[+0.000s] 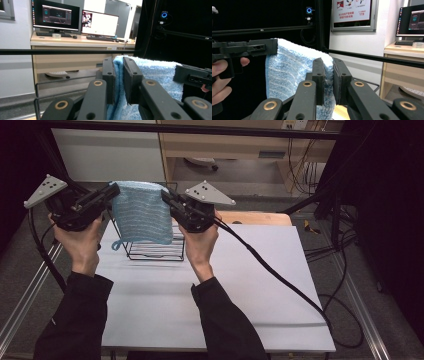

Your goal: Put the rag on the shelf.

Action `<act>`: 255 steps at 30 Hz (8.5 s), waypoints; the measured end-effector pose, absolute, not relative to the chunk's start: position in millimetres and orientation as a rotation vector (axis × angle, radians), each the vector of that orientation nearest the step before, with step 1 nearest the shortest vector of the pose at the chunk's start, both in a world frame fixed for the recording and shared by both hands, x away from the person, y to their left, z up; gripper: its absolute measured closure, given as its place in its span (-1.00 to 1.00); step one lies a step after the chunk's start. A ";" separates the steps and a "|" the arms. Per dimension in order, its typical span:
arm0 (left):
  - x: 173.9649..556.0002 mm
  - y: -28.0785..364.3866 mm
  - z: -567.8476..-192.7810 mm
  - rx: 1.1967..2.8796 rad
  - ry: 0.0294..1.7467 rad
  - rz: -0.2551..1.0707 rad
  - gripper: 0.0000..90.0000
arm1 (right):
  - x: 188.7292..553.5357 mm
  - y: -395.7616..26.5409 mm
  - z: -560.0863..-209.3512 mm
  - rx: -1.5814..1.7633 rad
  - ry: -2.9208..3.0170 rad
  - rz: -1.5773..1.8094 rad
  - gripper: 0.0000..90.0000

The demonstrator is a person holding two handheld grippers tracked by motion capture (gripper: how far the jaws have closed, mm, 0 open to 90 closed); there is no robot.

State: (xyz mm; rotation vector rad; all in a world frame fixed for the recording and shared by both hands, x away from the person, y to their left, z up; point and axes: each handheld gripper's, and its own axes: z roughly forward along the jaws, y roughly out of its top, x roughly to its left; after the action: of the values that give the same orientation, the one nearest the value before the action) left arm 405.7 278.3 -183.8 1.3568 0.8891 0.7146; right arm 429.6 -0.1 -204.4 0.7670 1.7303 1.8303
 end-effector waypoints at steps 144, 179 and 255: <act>438.0 325.6 -233.6 1.541 0.860 0.650 0.76 | 483.9 24.4 -215.6 0.654 2.091 1.669 0.78; 444.2 303.9 -243.5 1.785 0.961 0.549 0.98 | 474.7 24.1 -239.6 0.564 2.232 1.624 0.54; 378.8 290.0 -391.2 1.906 0.956 0.419 -0.67 | 399.0 -201.7 -374.5 1.087 2.283 1.459 -0.97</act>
State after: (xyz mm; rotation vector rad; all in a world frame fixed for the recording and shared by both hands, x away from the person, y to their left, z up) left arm 378.8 290.0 -391.2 1.9055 0.9563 0.4189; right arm 399.0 -201.7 -374.5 1.0871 2.2829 1.4586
